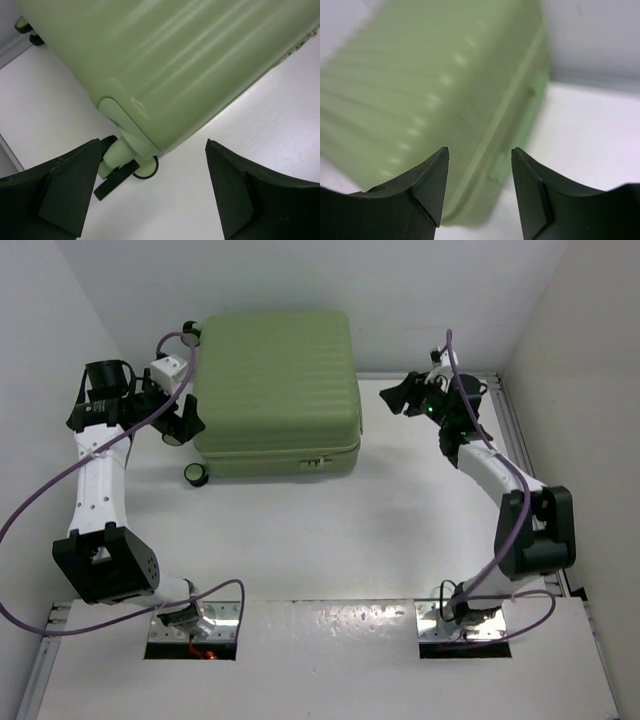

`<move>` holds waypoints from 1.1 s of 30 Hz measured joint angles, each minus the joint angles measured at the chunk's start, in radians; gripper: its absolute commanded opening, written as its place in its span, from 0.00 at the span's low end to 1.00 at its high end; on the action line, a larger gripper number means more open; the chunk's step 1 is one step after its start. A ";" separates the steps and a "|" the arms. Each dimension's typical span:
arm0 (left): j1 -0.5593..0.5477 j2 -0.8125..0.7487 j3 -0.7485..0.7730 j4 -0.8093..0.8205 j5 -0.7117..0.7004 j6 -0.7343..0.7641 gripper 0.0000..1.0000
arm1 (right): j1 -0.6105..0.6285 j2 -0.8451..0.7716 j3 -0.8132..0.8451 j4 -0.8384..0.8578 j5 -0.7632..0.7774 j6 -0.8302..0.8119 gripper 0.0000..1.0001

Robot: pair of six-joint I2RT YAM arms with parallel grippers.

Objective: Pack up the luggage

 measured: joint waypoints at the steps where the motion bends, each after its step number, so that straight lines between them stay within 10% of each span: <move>1: -0.007 0.000 0.000 0.017 -0.009 -0.015 0.90 | -0.017 0.024 0.012 -0.047 0.012 0.008 0.53; 15: -0.057 -0.014 -0.061 0.214 -0.143 -0.220 0.91 | -0.022 0.587 0.461 -0.324 0.065 0.036 0.53; 33: -0.063 -0.041 -0.121 0.234 -0.208 -0.253 0.91 | 0.043 0.827 0.865 -0.399 0.089 -0.040 0.47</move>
